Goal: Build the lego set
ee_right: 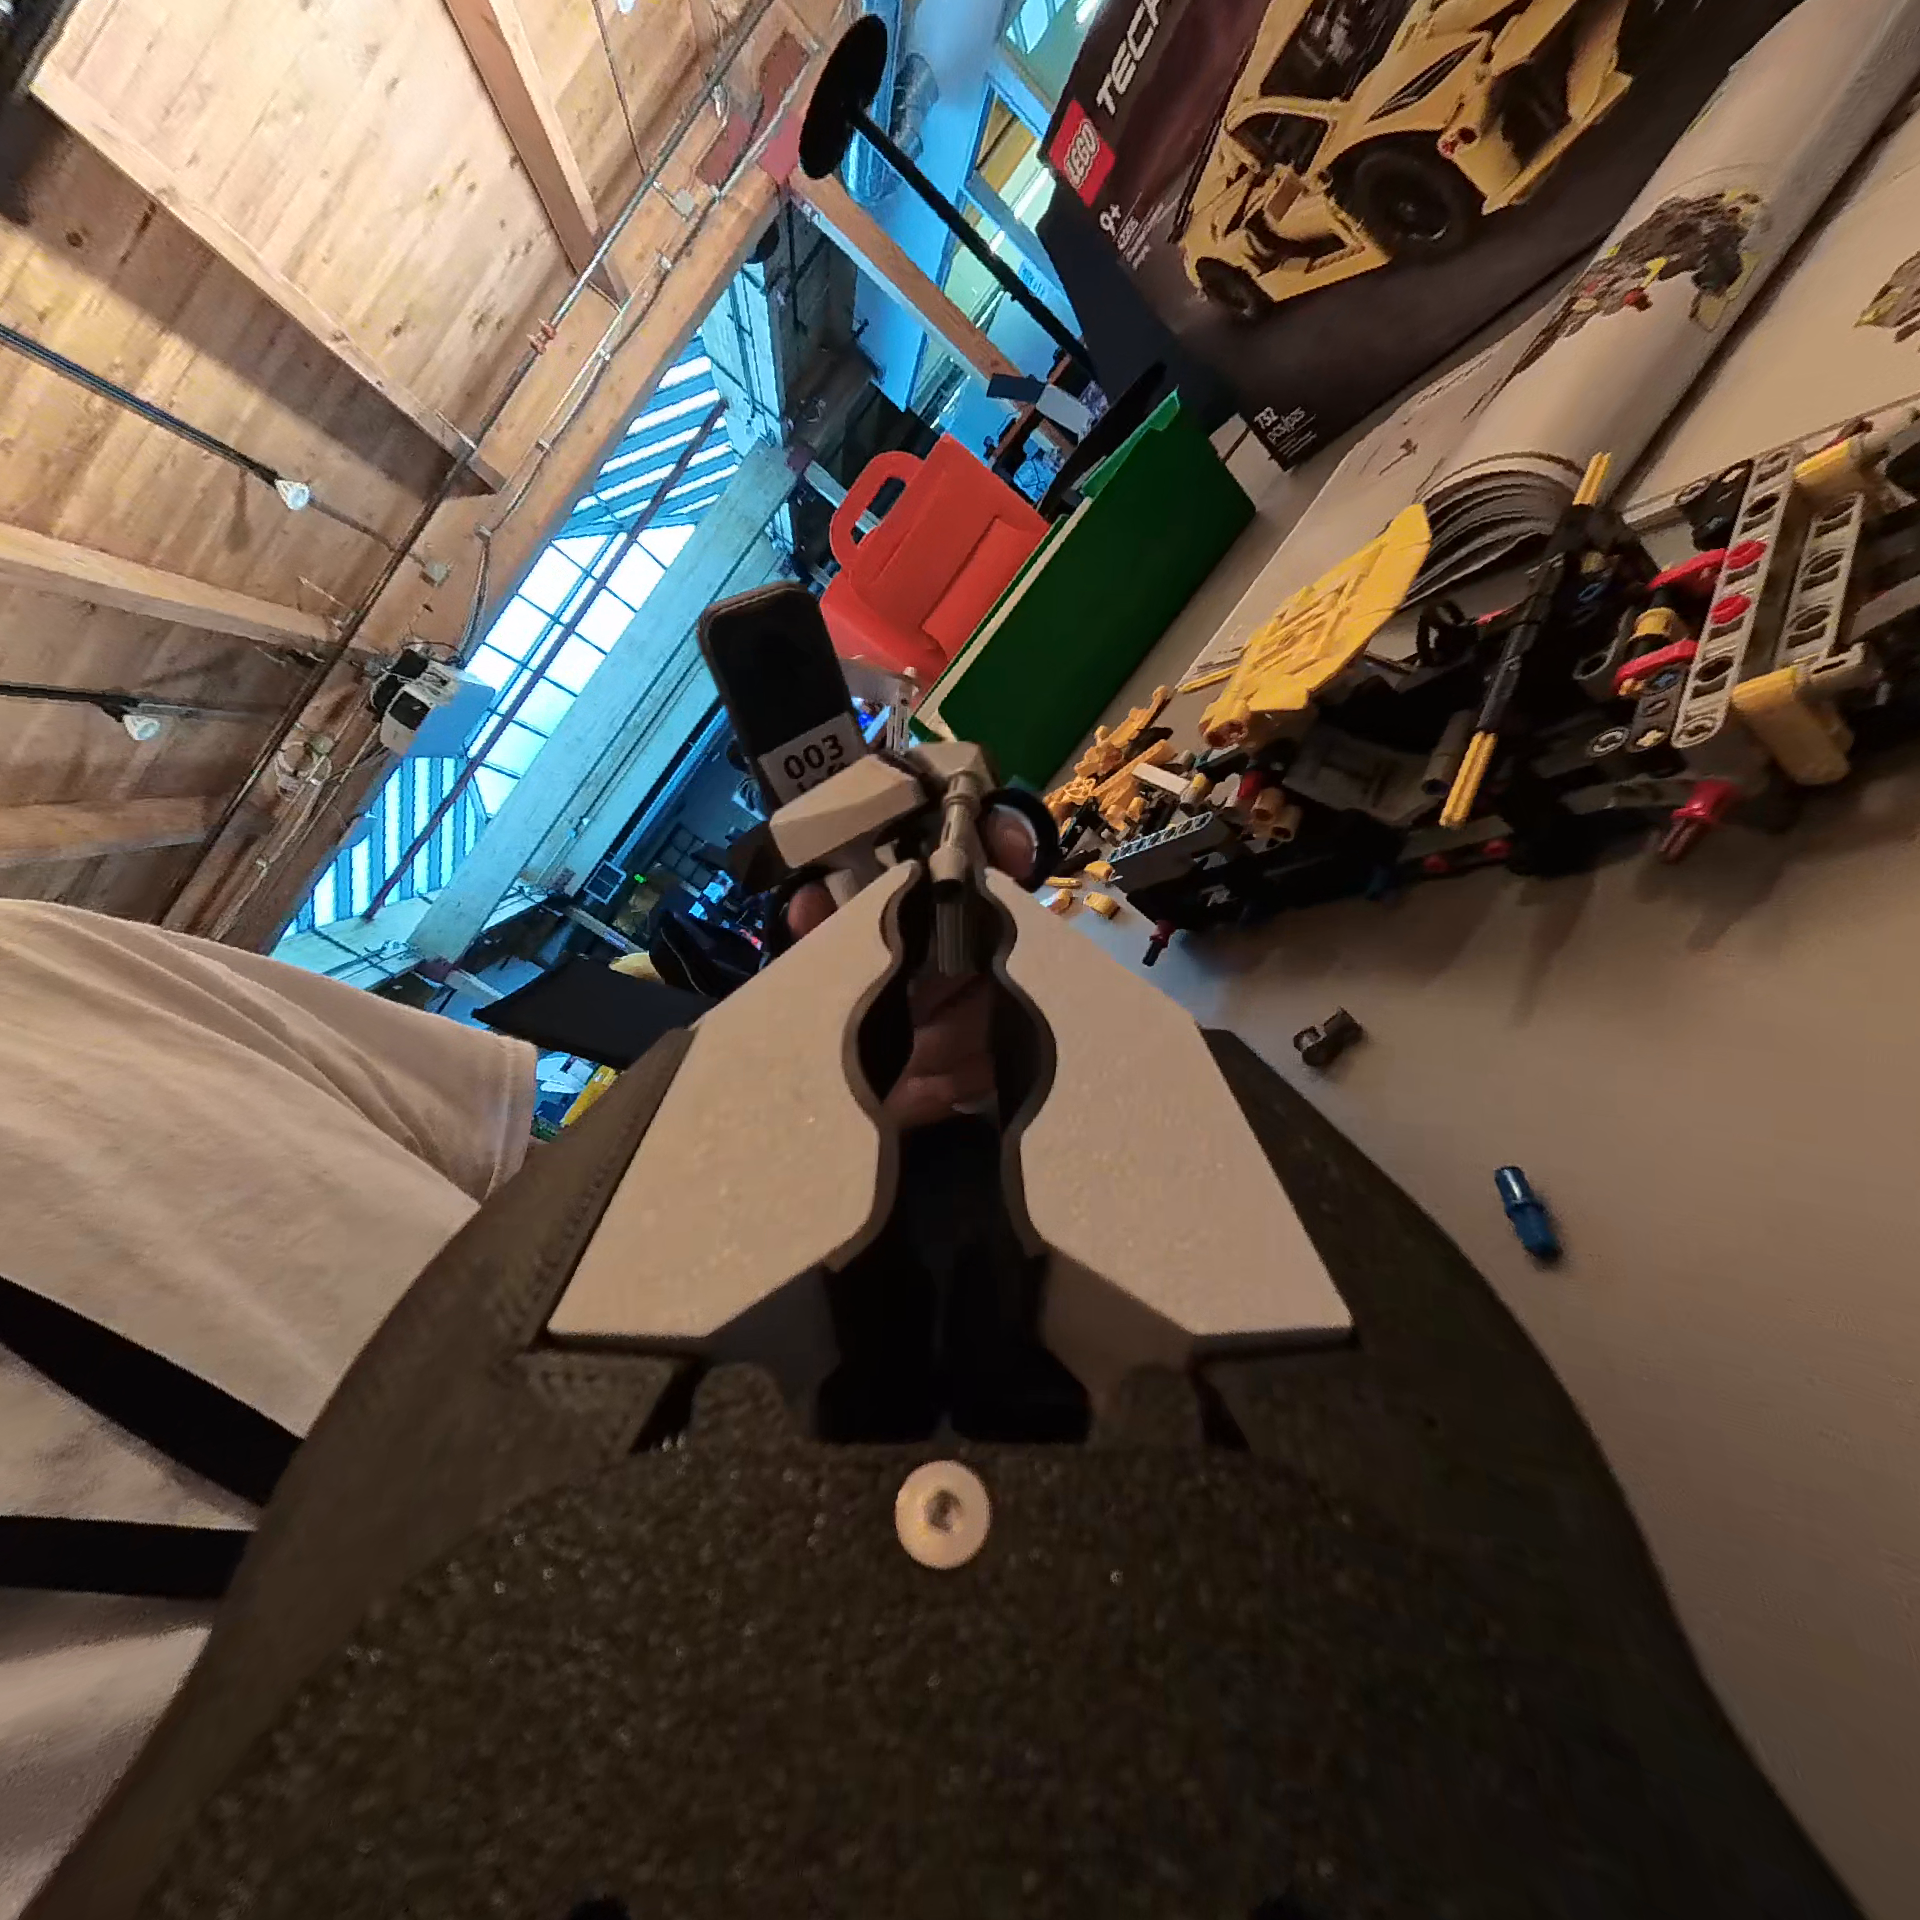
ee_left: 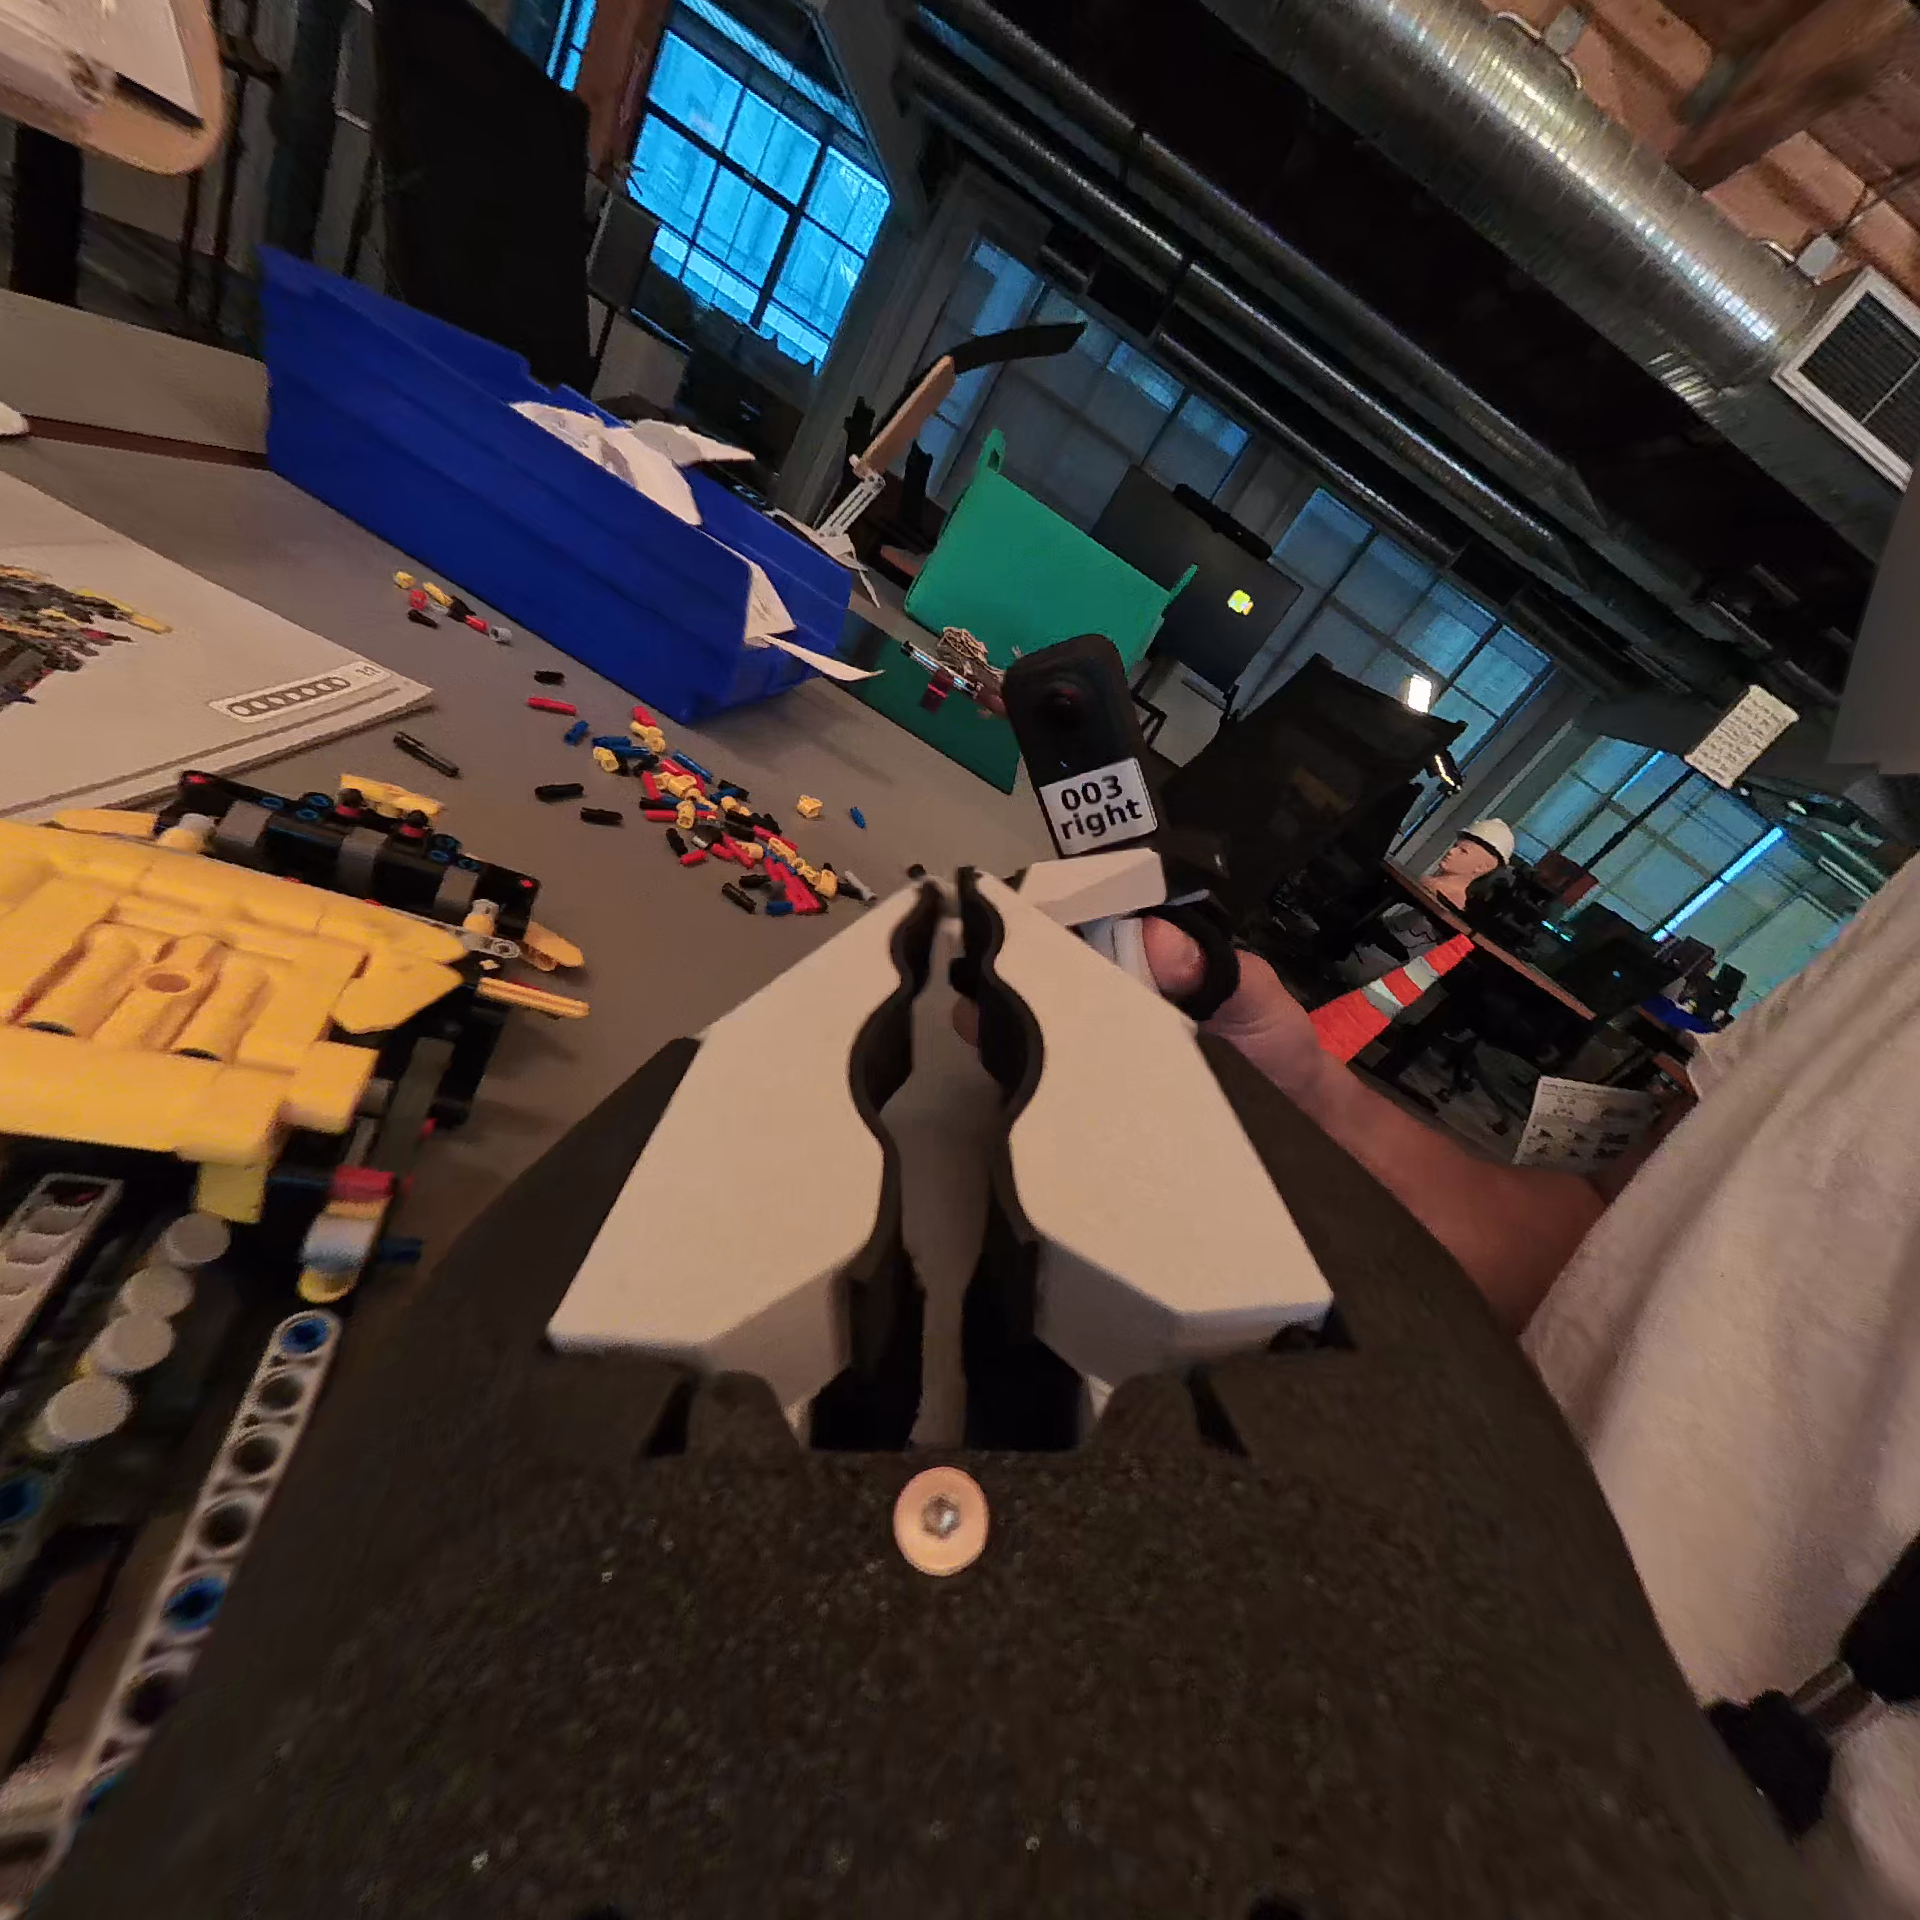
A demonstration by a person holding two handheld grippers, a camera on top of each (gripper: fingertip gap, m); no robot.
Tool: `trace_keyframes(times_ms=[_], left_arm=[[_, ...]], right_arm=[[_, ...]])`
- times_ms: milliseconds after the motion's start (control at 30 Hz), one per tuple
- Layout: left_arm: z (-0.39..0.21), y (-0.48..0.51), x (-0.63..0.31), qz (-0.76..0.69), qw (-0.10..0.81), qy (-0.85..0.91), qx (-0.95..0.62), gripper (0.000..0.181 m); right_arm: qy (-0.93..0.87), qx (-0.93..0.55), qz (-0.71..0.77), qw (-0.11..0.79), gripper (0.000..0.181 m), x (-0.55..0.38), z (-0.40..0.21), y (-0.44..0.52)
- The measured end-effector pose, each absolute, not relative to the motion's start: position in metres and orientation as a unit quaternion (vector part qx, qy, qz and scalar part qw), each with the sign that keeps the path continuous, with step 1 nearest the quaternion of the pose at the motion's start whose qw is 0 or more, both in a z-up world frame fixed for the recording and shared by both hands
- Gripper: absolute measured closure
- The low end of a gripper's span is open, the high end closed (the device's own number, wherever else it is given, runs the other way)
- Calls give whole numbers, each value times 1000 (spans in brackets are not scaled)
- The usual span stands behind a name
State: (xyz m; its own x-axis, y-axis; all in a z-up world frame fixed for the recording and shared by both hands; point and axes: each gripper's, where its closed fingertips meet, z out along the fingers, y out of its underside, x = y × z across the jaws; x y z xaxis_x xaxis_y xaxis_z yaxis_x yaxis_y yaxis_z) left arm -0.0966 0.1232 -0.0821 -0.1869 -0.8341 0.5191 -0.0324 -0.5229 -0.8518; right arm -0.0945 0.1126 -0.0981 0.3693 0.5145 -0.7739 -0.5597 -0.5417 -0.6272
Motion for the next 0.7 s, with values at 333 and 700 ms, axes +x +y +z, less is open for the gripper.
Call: trace_keyframes(times_ms=[333,700], left_arm=[[-83,116,-104,-718,209,391,-537,160],[-87,112,-103,-715,200,401,-537,174]], right_arm=[[-13,-674,580,457,176,-105,-99,105],[-16,-675,582,454,176,-106,-100,103]])
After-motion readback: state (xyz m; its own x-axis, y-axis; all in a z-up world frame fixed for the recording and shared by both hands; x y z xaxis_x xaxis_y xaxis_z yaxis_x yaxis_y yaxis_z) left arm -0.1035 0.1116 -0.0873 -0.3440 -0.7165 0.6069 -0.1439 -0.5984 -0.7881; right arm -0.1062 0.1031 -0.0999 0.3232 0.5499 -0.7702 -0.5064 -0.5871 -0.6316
